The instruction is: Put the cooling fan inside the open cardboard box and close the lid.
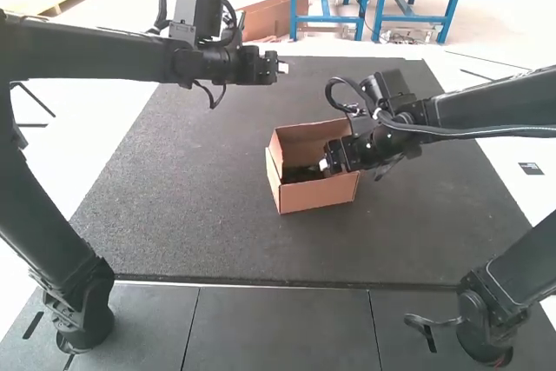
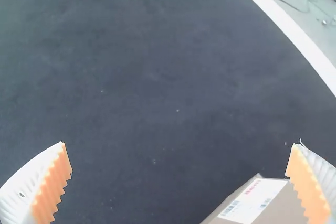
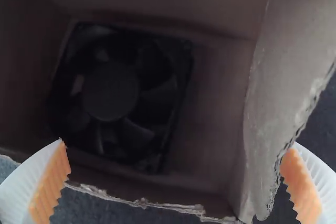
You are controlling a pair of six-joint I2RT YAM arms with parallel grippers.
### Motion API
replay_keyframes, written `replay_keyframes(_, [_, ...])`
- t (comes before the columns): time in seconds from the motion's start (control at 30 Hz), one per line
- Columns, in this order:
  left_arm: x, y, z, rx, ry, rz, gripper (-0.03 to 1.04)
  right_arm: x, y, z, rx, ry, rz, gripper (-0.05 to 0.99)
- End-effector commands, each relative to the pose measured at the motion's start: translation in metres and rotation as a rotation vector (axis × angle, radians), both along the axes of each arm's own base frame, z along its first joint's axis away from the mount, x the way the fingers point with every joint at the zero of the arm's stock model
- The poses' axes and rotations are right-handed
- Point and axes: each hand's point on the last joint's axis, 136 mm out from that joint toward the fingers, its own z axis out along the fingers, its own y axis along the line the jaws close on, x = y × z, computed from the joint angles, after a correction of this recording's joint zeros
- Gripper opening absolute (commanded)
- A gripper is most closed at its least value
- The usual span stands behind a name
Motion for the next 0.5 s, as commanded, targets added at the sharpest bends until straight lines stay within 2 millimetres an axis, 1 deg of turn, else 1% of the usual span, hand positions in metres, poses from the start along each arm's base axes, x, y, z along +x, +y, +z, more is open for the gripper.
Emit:
replay_keyframes(0.0, [-0.003,-0.013,0.012,-0.005,-0.025,-0.024,0.97,0.002,-0.009,0.006,-0.025,-0.043,-0.007,0.92])
replay_keyframes(0.13, [-0.016,-0.032,0.004,0.012,-0.004,-0.074,0.97,0.0,-0.009,0.004,-0.032,-0.042,-0.002,0.92])
replay_keyframes(0.27, [-0.031,-0.048,-0.012,0.029,0.027,-0.119,0.97,0.004,-0.011,0.007,-0.038,-0.059,-0.011,0.92])
replay_keyframes(0.33, [-0.036,-0.053,-0.021,0.038,0.043,-0.135,0.97,0.007,-0.011,0.014,-0.031,-0.082,-0.014,0.92])
replay_keyframes(0.47, [-0.039,-0.058,-0.034,0.051,0.067,-0.146,0.97,0.018,-0.015,0.036,0.004,-0.137,-0.041,0.92])
